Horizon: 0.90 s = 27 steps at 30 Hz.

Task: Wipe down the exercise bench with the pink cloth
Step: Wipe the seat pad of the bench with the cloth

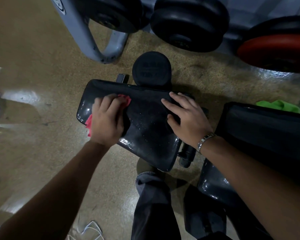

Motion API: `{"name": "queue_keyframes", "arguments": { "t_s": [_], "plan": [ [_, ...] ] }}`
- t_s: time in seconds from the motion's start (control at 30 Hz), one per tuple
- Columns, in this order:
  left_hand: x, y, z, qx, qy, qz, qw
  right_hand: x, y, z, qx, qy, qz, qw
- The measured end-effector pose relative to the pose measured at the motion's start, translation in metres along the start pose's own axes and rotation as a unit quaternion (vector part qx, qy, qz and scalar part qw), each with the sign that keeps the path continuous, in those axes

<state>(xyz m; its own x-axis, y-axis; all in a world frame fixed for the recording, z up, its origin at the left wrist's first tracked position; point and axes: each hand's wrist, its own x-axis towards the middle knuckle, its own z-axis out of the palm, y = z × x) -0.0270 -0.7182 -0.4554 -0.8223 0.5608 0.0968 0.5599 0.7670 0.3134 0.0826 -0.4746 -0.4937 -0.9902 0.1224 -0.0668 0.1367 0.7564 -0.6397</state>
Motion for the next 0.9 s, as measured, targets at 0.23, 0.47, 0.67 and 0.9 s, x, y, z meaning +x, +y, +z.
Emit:
{"name": "queue_keyframes", "arguments": {
  "t_s": [0.23,0.47,0.67,0.9],
  "plan": [
    [0.047,0.006,0.005,0.013,0.044,-0.127,0.991,-0.001,0.0,0.002,-0.022,0.004,-0.008,1.0],
    [0.023,-0.001,-0.007,0.018,-0.065,0.097,0.993,0.001,0.0,-0.002,-0.023,-0.02,0.001,1.0],
    [0.053,0.029,0.013,0.027,-0.033,-0.072,0.996,0.0,0.0,0.001,-0.025,-0.006,0.002,1.0],
    [0.044,0.007,-0.001,0.024,-0.079,0.088,0.993,0.002,0.004,-0.001,-0.019,-0.03,0.007,0.999]
  ]
}}
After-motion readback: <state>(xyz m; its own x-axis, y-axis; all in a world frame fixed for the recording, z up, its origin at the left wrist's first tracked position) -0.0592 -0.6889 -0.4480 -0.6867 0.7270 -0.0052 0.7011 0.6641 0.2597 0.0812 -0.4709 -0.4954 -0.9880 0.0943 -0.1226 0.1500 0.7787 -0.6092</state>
